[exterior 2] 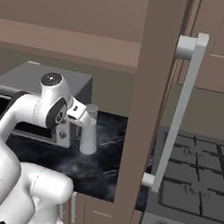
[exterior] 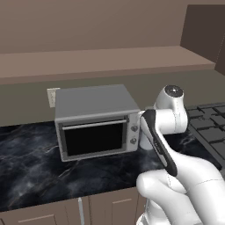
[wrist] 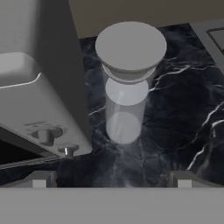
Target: There is a tray on the dining counter. Grab the cup, mug, and pitcher and place them on the tray. The pitcher may be placed next to the tray if it cannot fit the tray.
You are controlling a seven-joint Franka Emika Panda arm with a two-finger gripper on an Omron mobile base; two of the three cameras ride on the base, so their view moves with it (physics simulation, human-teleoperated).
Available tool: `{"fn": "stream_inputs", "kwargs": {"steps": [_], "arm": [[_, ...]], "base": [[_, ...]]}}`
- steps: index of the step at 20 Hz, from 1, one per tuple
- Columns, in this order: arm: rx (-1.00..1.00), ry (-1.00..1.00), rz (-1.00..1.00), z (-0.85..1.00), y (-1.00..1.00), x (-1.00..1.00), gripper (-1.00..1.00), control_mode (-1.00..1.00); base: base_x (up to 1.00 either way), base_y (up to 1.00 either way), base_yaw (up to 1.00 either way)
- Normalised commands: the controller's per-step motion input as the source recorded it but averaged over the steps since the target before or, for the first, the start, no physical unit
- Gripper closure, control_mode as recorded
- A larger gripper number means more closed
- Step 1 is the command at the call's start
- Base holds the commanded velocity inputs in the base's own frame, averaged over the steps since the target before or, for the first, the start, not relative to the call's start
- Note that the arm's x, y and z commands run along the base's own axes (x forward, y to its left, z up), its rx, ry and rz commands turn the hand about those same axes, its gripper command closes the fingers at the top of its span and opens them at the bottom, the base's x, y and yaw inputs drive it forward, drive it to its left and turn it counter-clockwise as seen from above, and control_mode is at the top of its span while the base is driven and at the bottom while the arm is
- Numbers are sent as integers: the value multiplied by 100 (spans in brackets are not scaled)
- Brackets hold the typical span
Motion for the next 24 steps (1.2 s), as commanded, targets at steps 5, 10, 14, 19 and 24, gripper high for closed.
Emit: {"fn": "stream_inputs", "kwargs": {"steps": [5, 10, 14, 19, 24], "arm": [[0, 0, 0, -19, 0, 20, -100, -100], [0, 0, -2, -14, 0, 23, -100, -100], [0, 0, -3, -12, 0, 19, -100, -100], [0, 0, -4, -8, 0, 14, -100, -100], [0, 0, -2, -6, 0, 10, -100, -100]], "base": [[0, 0, 0], [0, 0, 0], [0, 0, 0], [0, 0, 0], [0, 0, 0]]}}
